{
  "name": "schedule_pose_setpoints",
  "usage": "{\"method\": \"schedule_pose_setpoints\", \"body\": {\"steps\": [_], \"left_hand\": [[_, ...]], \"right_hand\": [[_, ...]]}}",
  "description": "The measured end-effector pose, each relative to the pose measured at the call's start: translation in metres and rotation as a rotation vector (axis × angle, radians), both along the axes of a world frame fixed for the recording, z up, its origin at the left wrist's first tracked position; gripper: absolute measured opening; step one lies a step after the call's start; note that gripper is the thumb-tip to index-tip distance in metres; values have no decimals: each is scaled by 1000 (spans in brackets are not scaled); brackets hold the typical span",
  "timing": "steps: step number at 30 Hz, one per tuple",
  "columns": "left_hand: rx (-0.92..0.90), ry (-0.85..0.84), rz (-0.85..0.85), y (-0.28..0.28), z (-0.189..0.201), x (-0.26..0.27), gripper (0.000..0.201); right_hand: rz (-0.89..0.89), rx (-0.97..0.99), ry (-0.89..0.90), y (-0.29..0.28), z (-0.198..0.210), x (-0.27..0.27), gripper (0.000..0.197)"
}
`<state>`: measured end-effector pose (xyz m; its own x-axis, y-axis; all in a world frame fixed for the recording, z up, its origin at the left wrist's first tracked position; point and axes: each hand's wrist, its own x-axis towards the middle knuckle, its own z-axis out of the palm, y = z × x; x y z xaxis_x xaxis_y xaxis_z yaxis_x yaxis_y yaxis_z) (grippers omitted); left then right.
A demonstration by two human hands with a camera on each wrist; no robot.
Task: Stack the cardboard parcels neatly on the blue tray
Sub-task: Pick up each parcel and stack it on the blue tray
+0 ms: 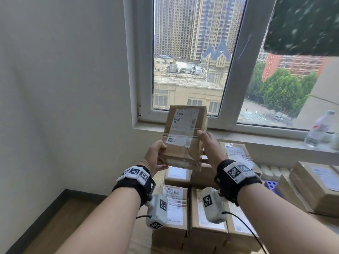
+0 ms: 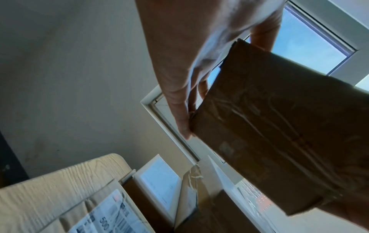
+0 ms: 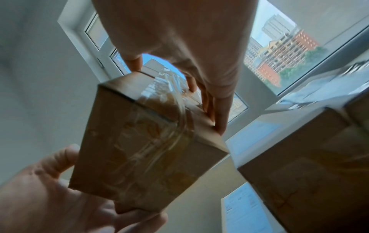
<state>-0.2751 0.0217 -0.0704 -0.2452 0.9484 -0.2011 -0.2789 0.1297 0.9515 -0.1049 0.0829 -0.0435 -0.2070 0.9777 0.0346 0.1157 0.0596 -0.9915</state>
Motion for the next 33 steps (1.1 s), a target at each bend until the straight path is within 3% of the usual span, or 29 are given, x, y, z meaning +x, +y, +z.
{"method": "schedule_pose_setpoints", "body": {"steps": [9, 12, 15, 17, 20, 22, 24, 26, 33], "left_hand": [[78, -7, -330, 6, 7, 61, 59], [85, -14, -399, 8, 10, 91, 34], [61, -40, -510, 7, 13, 126, 31], [41, -42, -525, 5, 14, 147, 31], [68, 19, -510, 8, 12, 185, 59], [89, 68, -544, 11, 7, 214, 81], [68, 82, -555, 13, 2, 245, 87], [26, 111, -556, 9, 3, 278, 82], [-23, 167, -556, 3, -9, 397, 30]], "right_hand": [[-198, -27, 143, -28, -10, 68, 41], [-214, -22, 141, -38, -14, 98, 48], [-270, -33, 152, -47, -15, 133, 57], [-314, -39, 173, -52, -15, 157, 46], [-380, -35, 165, -60, -17, 197, 43], [-427, -32, 141, -67, -19, 224, 57], [-455, -30, 127, -72, -21, 253, 64], [-453, -36, 125, -78, -24, 287, 68], [-477, -62, 124, -90, -38, 407, 65]]}}
